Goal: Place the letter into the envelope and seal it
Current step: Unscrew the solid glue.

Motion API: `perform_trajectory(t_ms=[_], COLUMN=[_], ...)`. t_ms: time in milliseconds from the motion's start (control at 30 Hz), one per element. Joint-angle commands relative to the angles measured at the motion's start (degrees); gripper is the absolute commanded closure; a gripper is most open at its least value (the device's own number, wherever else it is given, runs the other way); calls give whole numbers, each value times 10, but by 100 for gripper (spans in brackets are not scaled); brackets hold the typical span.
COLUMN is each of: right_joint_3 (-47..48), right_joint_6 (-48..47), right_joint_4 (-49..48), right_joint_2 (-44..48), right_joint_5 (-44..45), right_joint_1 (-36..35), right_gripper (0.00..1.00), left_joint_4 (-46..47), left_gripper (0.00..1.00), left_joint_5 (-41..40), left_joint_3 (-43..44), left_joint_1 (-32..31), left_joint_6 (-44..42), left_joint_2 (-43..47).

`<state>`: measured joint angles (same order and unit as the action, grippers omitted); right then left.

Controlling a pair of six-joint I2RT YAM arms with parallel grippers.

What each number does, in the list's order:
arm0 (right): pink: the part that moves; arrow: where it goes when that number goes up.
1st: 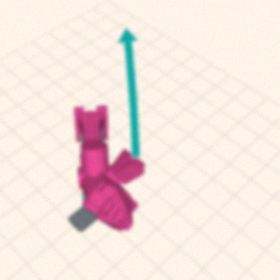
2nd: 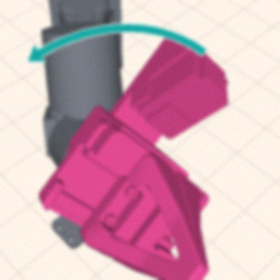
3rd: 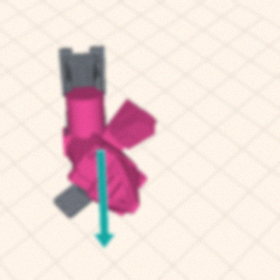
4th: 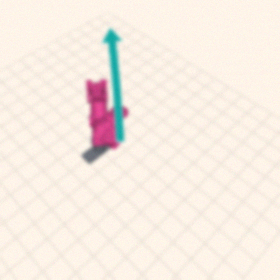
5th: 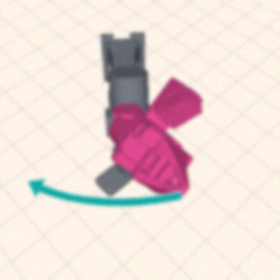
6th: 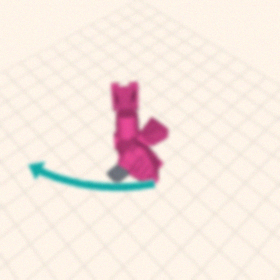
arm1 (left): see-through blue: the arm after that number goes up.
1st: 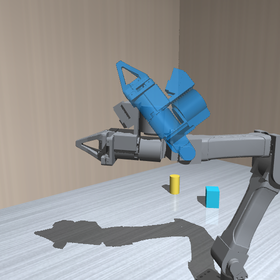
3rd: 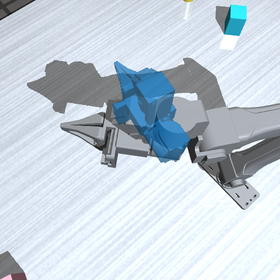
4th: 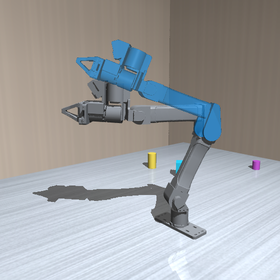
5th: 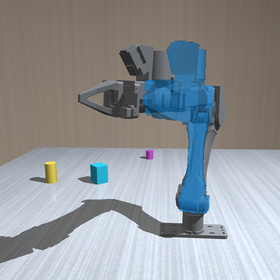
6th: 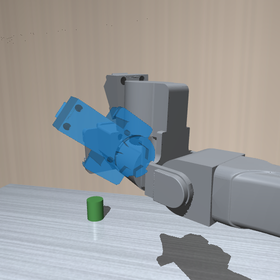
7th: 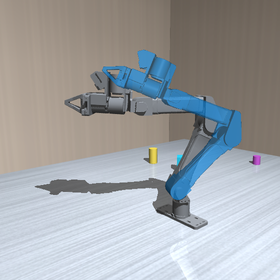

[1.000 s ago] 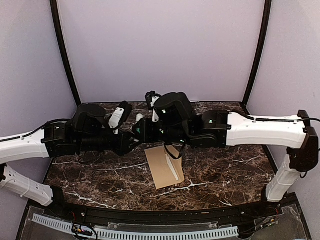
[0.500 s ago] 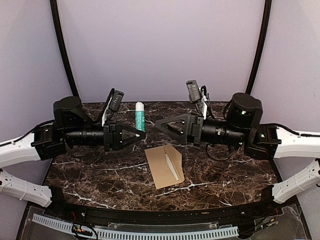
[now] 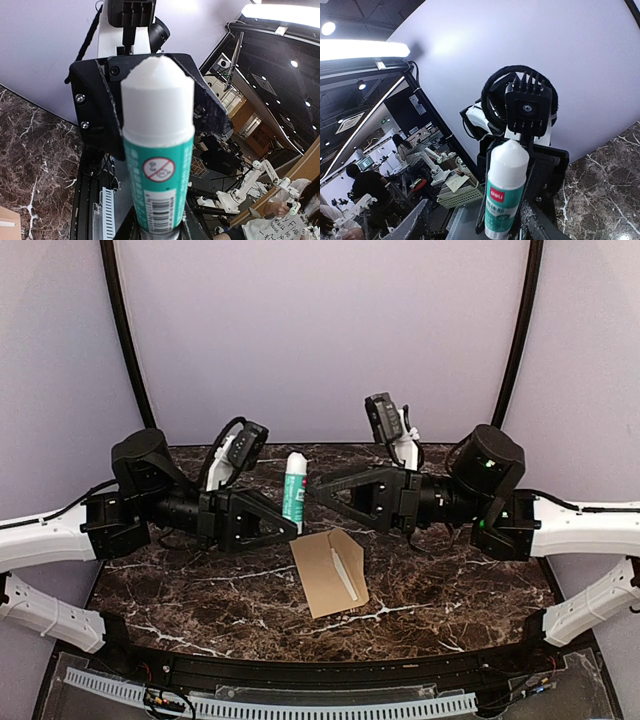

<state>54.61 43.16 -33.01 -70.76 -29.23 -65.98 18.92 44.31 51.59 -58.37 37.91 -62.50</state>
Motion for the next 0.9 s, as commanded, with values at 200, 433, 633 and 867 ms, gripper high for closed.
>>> perform_trajectory(t_ms=[200,433,633,867], right_joint_3=[60,56,56,66], right_joint_6=[17,21,23,-13], right_joint_4=[-60,-71,-73,-8], right_joint_2=[-52,-54,-59,-48], right_joint_5=[-75,-79,-79,-22], right_joint_1=[-1,-6,-8,-15], right_gripper=[48,66,86,91], left_joint_4=[48,53,41,-83], left_gripper=[100,100,100,100], left_joint_5=[41,28,0,-151], left_joint_3=[33,32,31,35], left_joint_1=[-37,-37,-37,-37], left_joint_6=[6,1,-15,-78], left_joint_2=[-27,-31,-24,14])
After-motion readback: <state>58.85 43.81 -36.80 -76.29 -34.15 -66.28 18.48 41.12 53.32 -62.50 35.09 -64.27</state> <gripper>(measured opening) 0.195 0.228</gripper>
